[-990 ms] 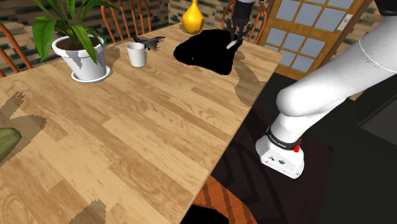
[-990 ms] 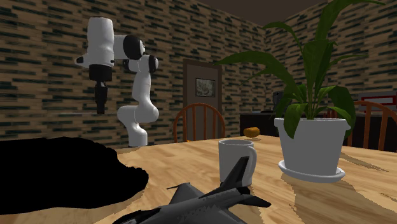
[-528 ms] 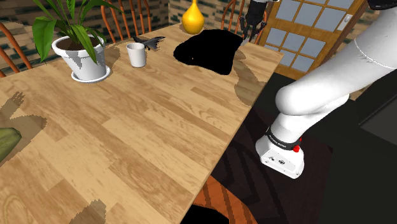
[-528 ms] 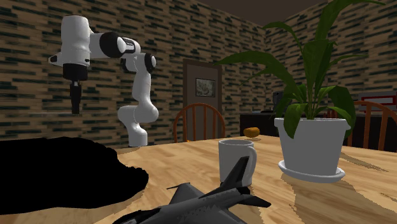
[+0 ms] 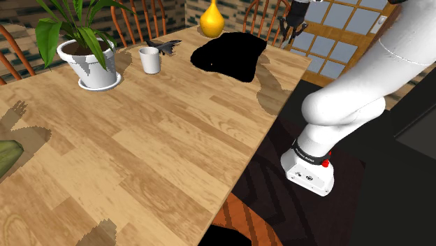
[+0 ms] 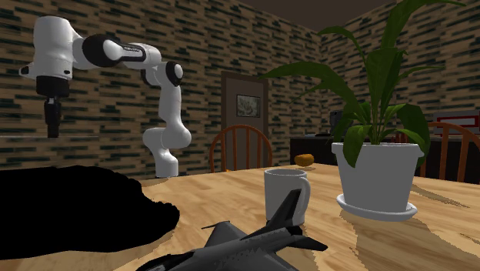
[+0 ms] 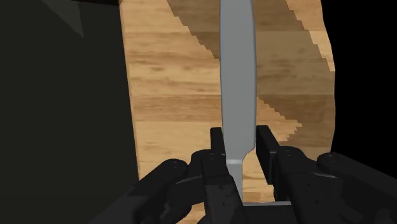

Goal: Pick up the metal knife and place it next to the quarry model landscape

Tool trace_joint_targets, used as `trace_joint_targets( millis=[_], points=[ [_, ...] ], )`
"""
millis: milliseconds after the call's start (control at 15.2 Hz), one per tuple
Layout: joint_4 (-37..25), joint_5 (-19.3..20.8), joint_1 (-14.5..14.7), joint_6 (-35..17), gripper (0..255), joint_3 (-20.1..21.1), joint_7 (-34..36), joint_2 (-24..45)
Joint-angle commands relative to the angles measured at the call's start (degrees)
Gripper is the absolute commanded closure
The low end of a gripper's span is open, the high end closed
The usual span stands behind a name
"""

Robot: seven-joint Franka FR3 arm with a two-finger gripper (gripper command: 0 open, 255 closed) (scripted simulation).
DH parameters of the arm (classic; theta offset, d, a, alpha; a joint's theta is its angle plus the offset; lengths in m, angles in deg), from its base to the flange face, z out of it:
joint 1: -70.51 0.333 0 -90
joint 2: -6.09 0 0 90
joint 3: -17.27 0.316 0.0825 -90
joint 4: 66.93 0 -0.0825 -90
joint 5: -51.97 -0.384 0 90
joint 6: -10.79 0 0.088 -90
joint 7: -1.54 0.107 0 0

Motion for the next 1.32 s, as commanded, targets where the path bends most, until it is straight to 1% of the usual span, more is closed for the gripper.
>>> trace_joint_targets(
  millis=[0, 396, 660, 1254],
  points=[
    [-2.33, -0.06, -1.17, 0.02, 255, -1.74, -3.04, 2.26],
    [-11.12, -1.49, -4.58, 1.18, 255, -5.96, -11.18, 9.96],
    [-19.00, -3.43, -7.42, 2.79, 255, -8.32, -16.78, 16.47],
    [-13.21, -3.77, -7.47, -3.90, 255, -8.21, -16.98, 17.41]
  ],
)
